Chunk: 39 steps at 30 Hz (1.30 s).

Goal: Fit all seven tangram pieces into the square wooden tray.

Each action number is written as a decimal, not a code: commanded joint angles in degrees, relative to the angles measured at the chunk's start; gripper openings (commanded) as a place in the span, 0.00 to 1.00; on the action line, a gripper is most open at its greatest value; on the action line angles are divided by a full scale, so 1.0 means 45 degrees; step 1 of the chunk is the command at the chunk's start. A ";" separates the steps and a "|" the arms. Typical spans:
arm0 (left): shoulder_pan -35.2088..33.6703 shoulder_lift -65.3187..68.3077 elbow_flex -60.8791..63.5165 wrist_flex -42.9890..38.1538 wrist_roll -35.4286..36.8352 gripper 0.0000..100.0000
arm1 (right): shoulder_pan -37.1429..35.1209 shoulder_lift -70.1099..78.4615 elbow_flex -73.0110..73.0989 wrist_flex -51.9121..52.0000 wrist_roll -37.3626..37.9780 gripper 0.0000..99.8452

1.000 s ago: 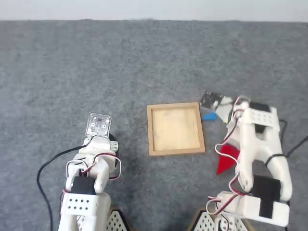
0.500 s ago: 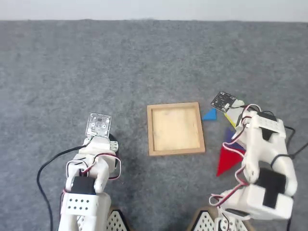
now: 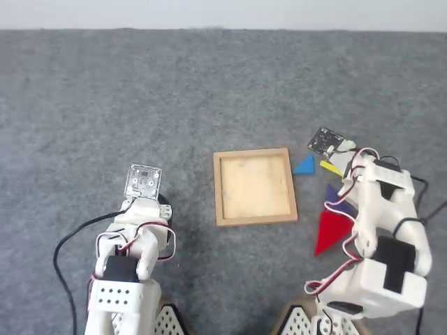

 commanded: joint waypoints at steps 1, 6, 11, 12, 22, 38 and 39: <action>-0.0020 -0.0156 -0.0244 0.0000 0.0059 0.01 | 0.0088 0.0029 -0.1250 0.0694 -0.0195 0.08; -0.0020 -0.0156 -0.0244 0.0000 0.0059 0.01 | 0.0068 0.0088 -0.2383 0.1319 -0.1700 0.08; -0.0020 -0.0156 -0.0244 0.0000 0.0059 0.01 | -0.0947 0.0166 -0.2462 0.1338 -0.2227 0.08; -0.0020 -0.0156 -0.0244 0.0000 0.0059 0.01 | -0.1221 0.0166 -0.2364 0.1338 -0.2227 0.08; -0.0020 -0.0156 -0.0244 0.0000 0.0059 0.01 | -0.2940 0.0127 -0.1739 0.1319 -0.2618 0.08; -0.0020 -0.0156 -0.0244 0.0000 0.0059 0.01 | -0.3448 0.0029 -0.2071 0.1495 -0.9338 0.01; -0.0020 -0.0156 -0.0244 0.0000 0.0059 0.01 | -0.3331 0.0029 -0.2266 0.1748 -0.9553 0.01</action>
